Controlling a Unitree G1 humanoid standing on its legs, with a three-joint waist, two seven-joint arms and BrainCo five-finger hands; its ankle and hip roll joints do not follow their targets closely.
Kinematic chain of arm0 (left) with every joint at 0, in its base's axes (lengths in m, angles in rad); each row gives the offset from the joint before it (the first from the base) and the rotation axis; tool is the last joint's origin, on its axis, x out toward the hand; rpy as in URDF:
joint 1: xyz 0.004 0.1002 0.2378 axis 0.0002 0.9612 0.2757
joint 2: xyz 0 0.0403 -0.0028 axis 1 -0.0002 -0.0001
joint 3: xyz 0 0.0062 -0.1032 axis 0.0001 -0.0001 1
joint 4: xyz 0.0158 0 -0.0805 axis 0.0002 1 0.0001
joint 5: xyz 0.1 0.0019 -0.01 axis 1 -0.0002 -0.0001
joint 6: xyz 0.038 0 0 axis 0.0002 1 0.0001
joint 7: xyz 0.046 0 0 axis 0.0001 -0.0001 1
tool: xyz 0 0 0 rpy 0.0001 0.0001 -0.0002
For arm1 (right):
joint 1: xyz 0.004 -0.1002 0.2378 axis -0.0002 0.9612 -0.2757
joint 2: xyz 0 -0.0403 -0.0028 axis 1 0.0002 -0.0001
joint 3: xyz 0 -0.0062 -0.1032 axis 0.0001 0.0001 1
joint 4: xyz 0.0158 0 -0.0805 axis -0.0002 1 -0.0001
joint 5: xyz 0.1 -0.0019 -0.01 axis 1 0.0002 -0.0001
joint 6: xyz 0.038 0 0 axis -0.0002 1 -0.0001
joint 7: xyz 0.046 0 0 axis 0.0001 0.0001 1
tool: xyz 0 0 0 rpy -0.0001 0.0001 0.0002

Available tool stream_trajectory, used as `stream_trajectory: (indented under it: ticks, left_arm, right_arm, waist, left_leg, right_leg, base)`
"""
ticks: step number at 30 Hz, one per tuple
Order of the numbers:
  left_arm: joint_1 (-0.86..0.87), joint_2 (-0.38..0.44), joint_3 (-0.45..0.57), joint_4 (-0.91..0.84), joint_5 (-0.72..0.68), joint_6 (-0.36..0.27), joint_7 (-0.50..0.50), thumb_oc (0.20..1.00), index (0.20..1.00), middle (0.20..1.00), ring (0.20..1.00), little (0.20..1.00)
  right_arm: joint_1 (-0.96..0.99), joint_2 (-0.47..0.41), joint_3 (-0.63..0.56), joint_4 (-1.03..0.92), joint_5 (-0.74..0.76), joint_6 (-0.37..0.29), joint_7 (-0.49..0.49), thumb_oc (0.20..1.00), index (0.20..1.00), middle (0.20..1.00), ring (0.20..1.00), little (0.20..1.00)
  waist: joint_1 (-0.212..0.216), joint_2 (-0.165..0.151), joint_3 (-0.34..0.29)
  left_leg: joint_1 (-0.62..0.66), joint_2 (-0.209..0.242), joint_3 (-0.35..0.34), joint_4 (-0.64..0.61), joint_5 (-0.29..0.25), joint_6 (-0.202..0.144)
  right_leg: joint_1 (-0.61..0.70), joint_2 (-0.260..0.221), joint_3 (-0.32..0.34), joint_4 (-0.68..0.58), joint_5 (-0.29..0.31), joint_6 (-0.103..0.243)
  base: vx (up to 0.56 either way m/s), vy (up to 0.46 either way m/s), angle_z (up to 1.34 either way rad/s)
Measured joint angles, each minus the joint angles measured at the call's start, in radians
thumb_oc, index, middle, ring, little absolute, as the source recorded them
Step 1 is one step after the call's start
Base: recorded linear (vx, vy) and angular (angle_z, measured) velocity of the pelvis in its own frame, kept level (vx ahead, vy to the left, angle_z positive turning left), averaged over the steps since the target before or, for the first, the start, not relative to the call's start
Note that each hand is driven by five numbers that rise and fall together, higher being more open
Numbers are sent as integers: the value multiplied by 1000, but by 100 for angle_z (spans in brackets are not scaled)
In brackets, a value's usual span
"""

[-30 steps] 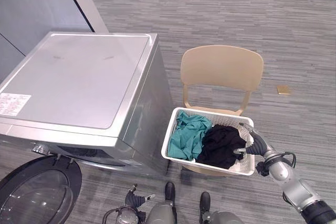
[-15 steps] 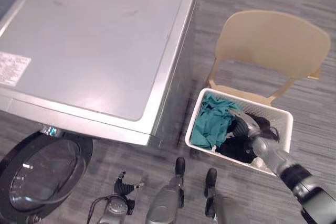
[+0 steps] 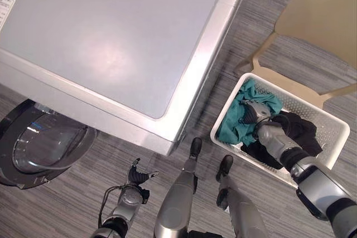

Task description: Grab the laundry basket,head to the washer,open it,put in the laundry and shut it.

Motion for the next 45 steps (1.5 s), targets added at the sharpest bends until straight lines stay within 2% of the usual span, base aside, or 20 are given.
stream_trajectory:
  ticks: [2,4,13,15,17,18,21,25,28,30,31,33,34,35,36,37,38,39,42,45]
  left_arm:
    - [2,0,0,-1,0,0,0,1000,1000,1000,1000,1000]
    - [6,0,11,-8,-1,11,-2,1000,1000,1000,1000,1000]
    - [55,9,105,-60,-29,41,-20,1000,1000,1000,1000,1000]
    - [108,9,143,-98,-29,47,-26,1000,1000,1000,1000,1000]
    - [149,11,141,-111,-29,49,-31,1000,1000,1000,1000,1000]
    - [177,6,157,-144,-29,58,-46,1000,1000,1000,1000,1000]
    - [248,-1,174,-162,-29,61,-56,1000,1000,1000,1000,1000]
    - [279,-15,175,-192,-29,67,-74,1000,1000,1000,1000,1000]
    - [254,-16,166,-195,-29,67,-79,1000,1000,1000,1000,1000]
    - [214,-18,159,-209,-29,65,-81,1000,1000,1000,1000,1000]
    - [204,-15,161,-261,-29,65,-81,1000,1000,1000,1000,1000]
    - [210,-4,166,-347,-29,65,-81,1000,1000,1000,1000,1000]
    - [223,2,162,-393,-30,64,-81,1000,1000,1000,1000,1000]
    - [236,15,148,-426,-30,52,-82,1000,1000,1000,1000,1000]
    - [240,4,149,-418,-33,54,-82,1000,1000,1000,1000,1000]
    - [241,-3,144,-427,-38,57,-86,1000,1000,1000,1000,1000]
    - [259,-5,146,-428,-38,57,-89,1000,1000,1000,1000,1000]
    - [262,-4,143,-435,-38,58,-92,1000,1000,1000,1000,1000]
    - [265,9,94,-458,-36,65,-104,1000,1000,1000,1000,1000]
    - [243,17,59,-525,-35,64,-122,1000,1000,1000,1000,1000]
  right_arm:
    - [31,3,-11,-18,27,0,3,200,200,200,200,200]
    - [139,12,-116,-129,100,-3,7,200,200,200,200,200]
    - [396,-2,-322,-475,232,-14,44,200,200,200,200,200]
    - [467,-29,-383,-629,280,-27,77,200,200,200,200,200]
    - [490,-35,-401,-661,303,-53,98,200,200,200,200,200]
    - [545,-59,-419,-785,338,-56,138,200,200,200,200,200]
    - [580,-60,-427,-882,376,-98,185,200,200,200,200,200]
    - [624,-88,-435,-1012,390,-124,234,200,200,200,200,200]
    - [620,-87,-430,-1008,409,-136,246,200,200,200,200,200]
    - [622,-89,-431,-995,409,-138,247,200,200,200,200,200]
    - [626,-92,-439,-994,409,-139,243,200,200,200,200,200]
    - [608,-90,-443,-1004,400,-139,234,200,200,200,200,200]
    - [598,-89,-443,-1008,398,-140,223,200,200,200,200,200]
    - [567,-85,-436,-1007,398,-143,219,200,200,200,200,200]
    - [538,-86,-434,-1001,399,-146,219,200,200,200,200,200]
    - [532,-87,-435,-996,401,-148,211,200,200,200,200,200]
    - [532,-85,-430,-981,401,-147,206,200,200,200,200,200]
    - [536,-90,-427,-970,401,-147,203,200,200,200,200,200]
    - [551,-101,-427,-952,402,-143,185,200,200,200,200,200]
    - [552,-89,-425,-961,409,-137,182,200,200,200,200,200]
  waist:
    - [8,-1,0]
    - [4,-4,-1]
    - [-72,-37,-34]
    - [-77,-46,-52]
    - [-104,-56,-121]
    - [-105,-56,-136]
    - [-122,-51,-198]
    - [-138,-32,-222]
    - [-144,-24,-218]
    - [-148,-3,-204]
    - [-146,14,-194]
    - [-101,14,-195]
    - [-82,9,-195]
    - [-51,-2,-195]
    - [-39,28,-189]
    - [-60,48,-197]
    - [-51,53,-194]
    - [-44,54,-195]
    - [-62,38,-191]
    - [-76,9,-190]
  left_leg:
    - [19,1,0,-4,0,0]
    - [51,0,-4,-15,0,-1]
    - [156,-1,14,-42,-12,-18]
    - [213,-1,44,-49,-22,-13]
    - [223,-1,63,-49,-29,-9]
    - [254,-1,72,-49,-36,-5]
    - [293,0,102,-49,-60,-4]
    - [317,3,136,-50,-59,8]
    - [281,9,143,-28,-54,14]
    - [217,16,129,25,-45,37]
    - [194,20,87,60,-45,42]
    - [158,15,56,95,-24,39]
    - [149,15,52,100,-21,30]
    - [133,9,52,100,-13,11]
    - [121,19,21,94,17,-11]
    - [108,36,-1,57,34,-42]
    - [105,62,6,28,-6,-63]
    - [106,71,4,15,-17,-63]
    - [88,70,19,2,-127,-94]
    - [58,49,37,153,-137,-94]
  right_leg:
    - [19,2,-1,-7,0,0]
    - [52,2,-5,-13,0,0]
    - [142,-3,17,-26,0,1]
    - [184,-7,51,-29,0,2]
    - [192,-8,63,-40,1,3]
    - [220,-8,73,-43,1,3]
    - [244,-10,112,-46,-3,8]
    - [241,-13,141,-19,-5,10]
    - [183,-11,153,53,-21,23]
    - [104,-12,165,199,-95,31]
    - [70,8,208,424,-201,33]
    - [84,52,285,609,-299,55]
    - [113,59,302,563,-327,43]
    - [183,52,296,413,-371,-22]
    - [192,81,292,365,-367,-54]
    - [196,106,293,318,-334,-63]
    - [200,137,267,291,-293,-93]
    - [196,148,261,291,-270,-99]
    - [188,120,174,273,-240,-139]
    - [182,71,115,190,-171,-160]
  base:
    - [18,-25,4]
    - [21,-12,4]
    - [65,23,-8]
    - [58,54,-42]
    - [82,103,-25]
    - [80,91,-25]
    - [13,113,-37]
    - [-180,57,-24]
    - [-265,-19,-10]
    - [-376,-124,45]
    - [-396,-222,73]
    - [-265,-214,59]
    - [-380,-259,24]
    - [-324,-197,12]
    - [-331,-190,36]
    - [-219,-95,61]
    - [-331,-104,59]
    - [-320,-43,47]
    - [-240,3,73]
    - [-273,28,63]
